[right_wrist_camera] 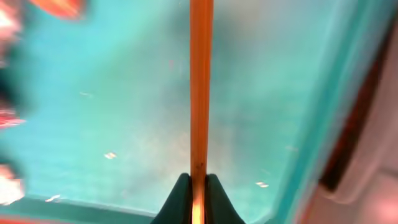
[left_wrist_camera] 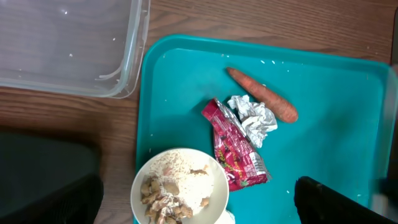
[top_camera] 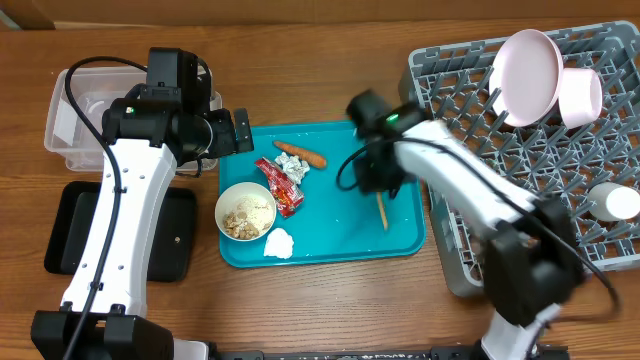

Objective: Sort waste into correct bins and load items into the dishwasher
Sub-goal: 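Grasp the second chopstick with the right gripper and lift it, then carry the chopstick right and drop it into the dish rack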

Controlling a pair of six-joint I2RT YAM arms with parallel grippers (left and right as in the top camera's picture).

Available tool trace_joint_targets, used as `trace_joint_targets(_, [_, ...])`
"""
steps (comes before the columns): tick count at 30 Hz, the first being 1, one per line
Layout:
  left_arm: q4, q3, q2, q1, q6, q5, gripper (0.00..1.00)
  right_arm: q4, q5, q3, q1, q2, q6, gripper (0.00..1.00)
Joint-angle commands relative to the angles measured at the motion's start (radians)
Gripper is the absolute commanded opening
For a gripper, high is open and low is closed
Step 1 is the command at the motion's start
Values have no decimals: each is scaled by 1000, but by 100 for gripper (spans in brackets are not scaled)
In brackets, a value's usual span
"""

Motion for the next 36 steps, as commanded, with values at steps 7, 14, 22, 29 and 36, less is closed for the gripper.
trace_joint_targets(7, [1,3,-22,2,-11,31,100,-141,3,110,-225,-198,-308,7])
trace_joint_targets(14, [2,3,-18,1,-33,76,100,-142,-5,17,-382,-145,-371,8])
trace_joint_targets(22, [0,3,-18,1,-37,88,100,-74,-20,-125,-380,-112,-371,8])
trace_joint_targets(29, [1,3,-18,1,-37,115,100,-79,-15,-138,-377,-112,-330,47])
trace_joint_targets(36, [5,3,-14,-29,-37,157,100,-54,-71,-21,-380,-232,-235,51])
